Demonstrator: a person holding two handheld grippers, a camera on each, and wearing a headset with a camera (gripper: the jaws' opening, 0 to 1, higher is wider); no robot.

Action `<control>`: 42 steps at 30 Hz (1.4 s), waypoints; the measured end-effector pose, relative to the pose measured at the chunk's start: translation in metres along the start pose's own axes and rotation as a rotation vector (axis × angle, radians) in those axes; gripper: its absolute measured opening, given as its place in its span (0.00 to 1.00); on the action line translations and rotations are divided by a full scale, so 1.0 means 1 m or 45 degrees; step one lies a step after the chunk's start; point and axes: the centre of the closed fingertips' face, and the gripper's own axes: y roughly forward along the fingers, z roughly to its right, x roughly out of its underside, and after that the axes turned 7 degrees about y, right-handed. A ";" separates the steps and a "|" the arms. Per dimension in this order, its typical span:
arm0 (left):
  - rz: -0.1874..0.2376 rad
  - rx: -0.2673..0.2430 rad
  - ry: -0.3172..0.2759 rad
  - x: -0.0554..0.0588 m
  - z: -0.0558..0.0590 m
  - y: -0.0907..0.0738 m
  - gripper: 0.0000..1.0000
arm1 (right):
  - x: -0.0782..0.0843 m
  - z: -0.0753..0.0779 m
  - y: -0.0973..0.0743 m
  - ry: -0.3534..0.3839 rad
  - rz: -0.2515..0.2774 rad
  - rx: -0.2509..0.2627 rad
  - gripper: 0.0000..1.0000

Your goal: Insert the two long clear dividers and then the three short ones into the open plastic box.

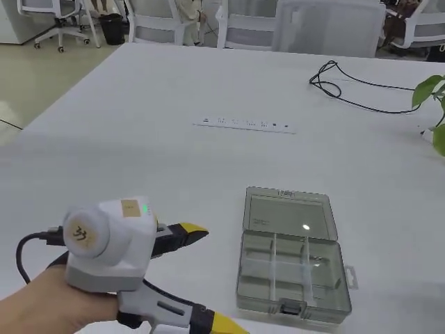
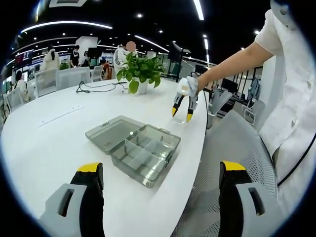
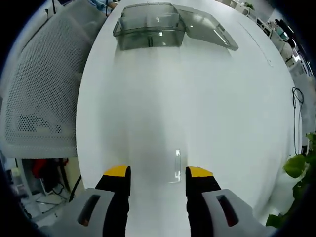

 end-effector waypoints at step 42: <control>0.054 0.027 -0.031 -0.020 0.002 -0.001 0.96 | -0.064 -0.008 -0.046 -0.063 0.210 0.156 0.33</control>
